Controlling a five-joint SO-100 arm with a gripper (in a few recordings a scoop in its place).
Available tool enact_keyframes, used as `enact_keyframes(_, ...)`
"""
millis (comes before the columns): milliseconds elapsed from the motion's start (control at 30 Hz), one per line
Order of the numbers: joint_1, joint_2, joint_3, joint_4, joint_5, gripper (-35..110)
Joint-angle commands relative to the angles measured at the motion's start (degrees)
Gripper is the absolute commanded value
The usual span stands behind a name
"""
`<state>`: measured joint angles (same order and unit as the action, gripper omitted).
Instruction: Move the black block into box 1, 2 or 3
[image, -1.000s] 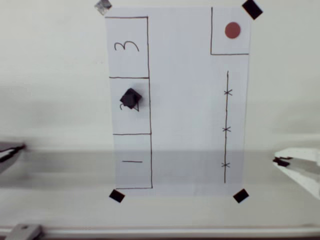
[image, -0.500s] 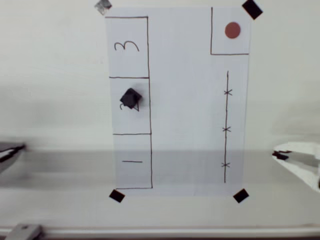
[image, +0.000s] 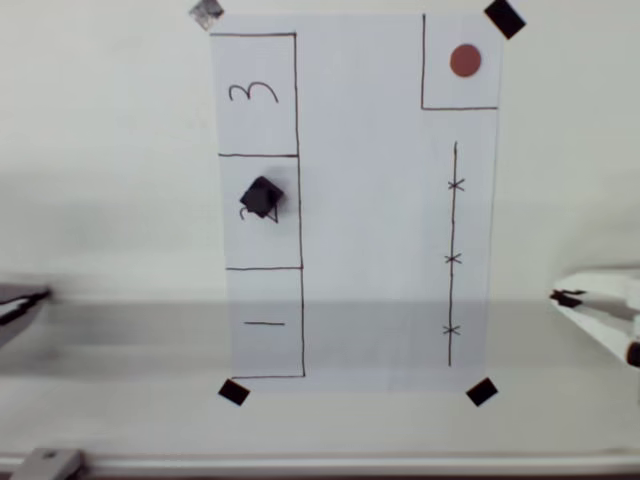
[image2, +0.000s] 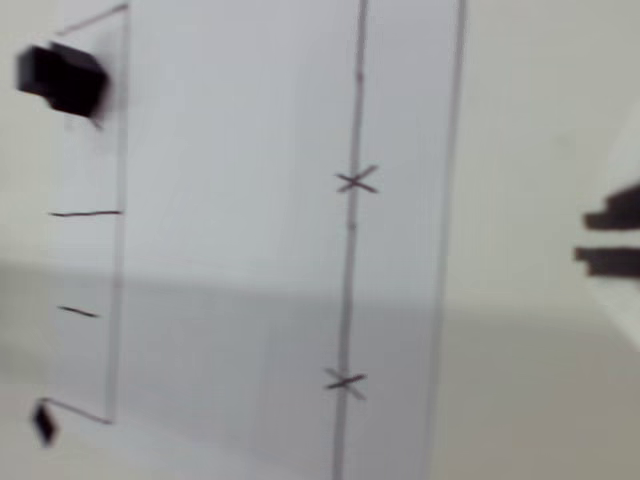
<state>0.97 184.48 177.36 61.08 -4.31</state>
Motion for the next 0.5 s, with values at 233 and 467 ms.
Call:
enact_keyframes(233,0.4,0.7,0.6,15.7,2.9,0)
enact_keyframes(467,0.2,0.7,0.6,15.7,2.9,0)
